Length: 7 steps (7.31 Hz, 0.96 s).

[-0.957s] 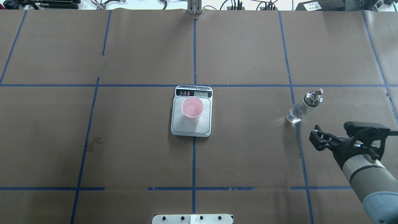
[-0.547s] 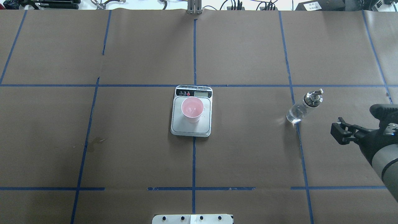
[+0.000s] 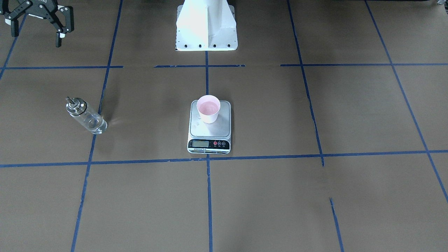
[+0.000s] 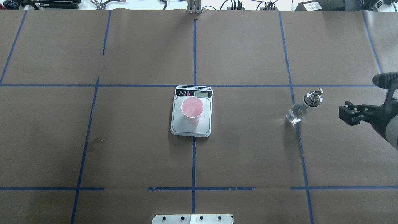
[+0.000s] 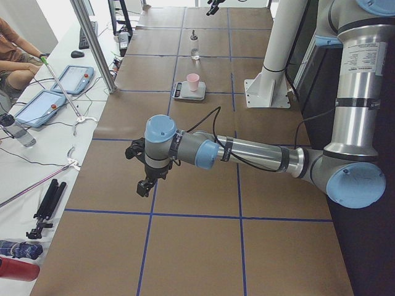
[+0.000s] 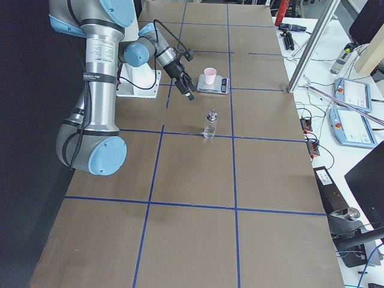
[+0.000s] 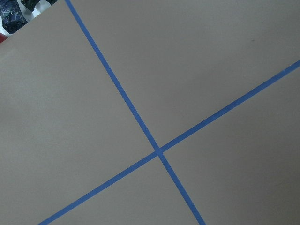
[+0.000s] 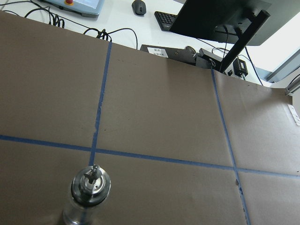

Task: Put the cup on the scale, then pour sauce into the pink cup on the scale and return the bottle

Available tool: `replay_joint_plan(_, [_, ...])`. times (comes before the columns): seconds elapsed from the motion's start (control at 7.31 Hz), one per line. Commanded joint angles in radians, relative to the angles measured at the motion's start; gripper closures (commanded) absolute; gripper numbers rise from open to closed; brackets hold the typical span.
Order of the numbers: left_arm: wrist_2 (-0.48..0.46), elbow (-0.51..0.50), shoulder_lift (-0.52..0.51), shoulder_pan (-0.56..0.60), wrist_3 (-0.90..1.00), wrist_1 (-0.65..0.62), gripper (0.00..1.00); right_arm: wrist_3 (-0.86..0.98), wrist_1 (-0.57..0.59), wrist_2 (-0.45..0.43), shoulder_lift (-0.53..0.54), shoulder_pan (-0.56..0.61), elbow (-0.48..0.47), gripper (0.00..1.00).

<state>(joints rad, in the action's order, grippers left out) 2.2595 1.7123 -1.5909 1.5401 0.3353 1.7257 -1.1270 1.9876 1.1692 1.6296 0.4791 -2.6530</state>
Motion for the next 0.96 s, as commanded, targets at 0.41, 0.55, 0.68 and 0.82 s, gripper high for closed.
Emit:
replay_joint_plan(0.41, [0.0,0.001,-0.008,0.0,0.001,0.0,0.0,0.694,-0.012,0.625,-0.243,0.638,0.347,0.0])
replay_joint_plan(0.55, [0.0,0.001,-0.008,0.0,-0.001,0.0,0.0,0.861,-0.064,0.802,-0.243,0.777,0.455,0.0])
replay_joint_plan(0.68, [0.0,0.0,-0.008,0.0,-0.001,0.0,0.0,1.0,-0.125,0.986,-0.235,0.891,0.582,0.0])
replay_joint_plan(0.82, [0.0,0.0,-0.004,0.0,0.001,0.0,0.0,1.165,-0.141,1.112,-0.234,0.996,0.694,0.0])
